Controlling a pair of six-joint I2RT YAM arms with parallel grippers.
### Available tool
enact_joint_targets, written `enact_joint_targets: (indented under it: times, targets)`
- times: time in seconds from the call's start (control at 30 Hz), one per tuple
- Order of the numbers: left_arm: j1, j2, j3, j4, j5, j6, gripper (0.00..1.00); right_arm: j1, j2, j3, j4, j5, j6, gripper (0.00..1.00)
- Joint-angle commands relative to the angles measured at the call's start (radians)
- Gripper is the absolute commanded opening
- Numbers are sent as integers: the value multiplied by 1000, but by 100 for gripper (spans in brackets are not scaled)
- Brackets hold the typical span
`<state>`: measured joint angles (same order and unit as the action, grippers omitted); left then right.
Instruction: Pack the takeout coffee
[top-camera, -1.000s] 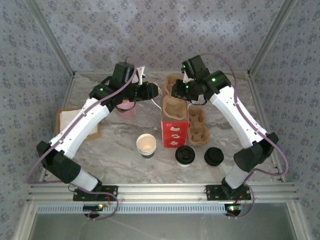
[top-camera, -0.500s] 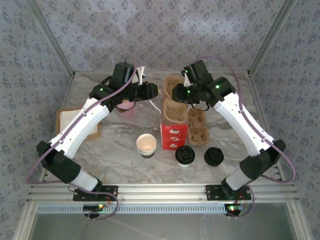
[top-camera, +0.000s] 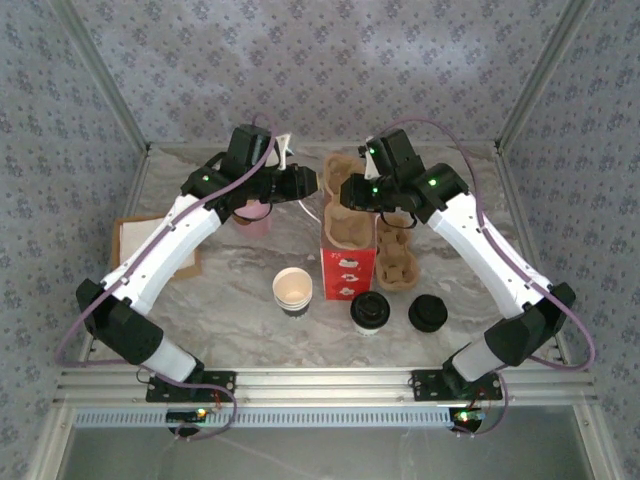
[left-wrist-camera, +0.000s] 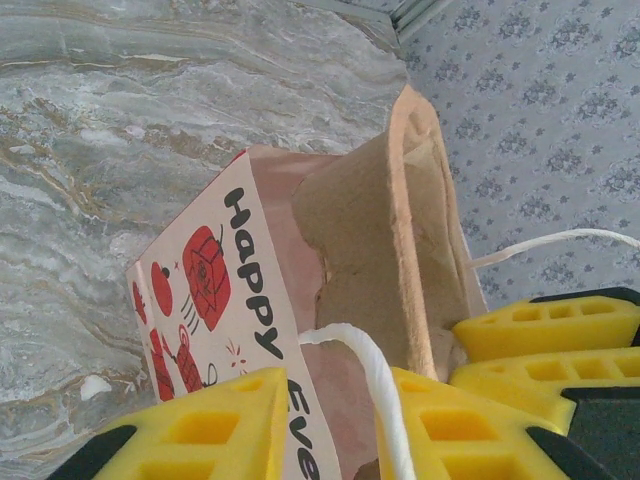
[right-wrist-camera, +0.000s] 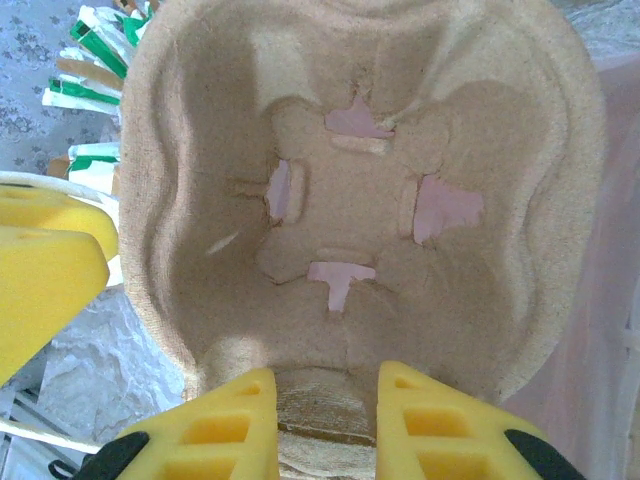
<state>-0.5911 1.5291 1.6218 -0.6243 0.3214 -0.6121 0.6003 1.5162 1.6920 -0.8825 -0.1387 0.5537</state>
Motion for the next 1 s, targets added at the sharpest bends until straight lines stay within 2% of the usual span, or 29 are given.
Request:
enact_joint_targets:
  times: [0.0, 0.27, 0.53, 0.97]
  targets:
    - [-5, 0, 20, 9, -10, 0, 29, -3, -16, -11, 16, -24, 3, 24]
    - [-4, -1, 18, 10, -13, 1, 28, -9, -30, -26, -7, -17, 13, 23]
    - [-4, -1, 15, 11, -12, -1, 28, -57, -38, -31, -62, 7, 49, 21]
    - [-4, 8, 18, 14, -11, -3, 28, -34, -34, -66, -52, 36, 39, 21]
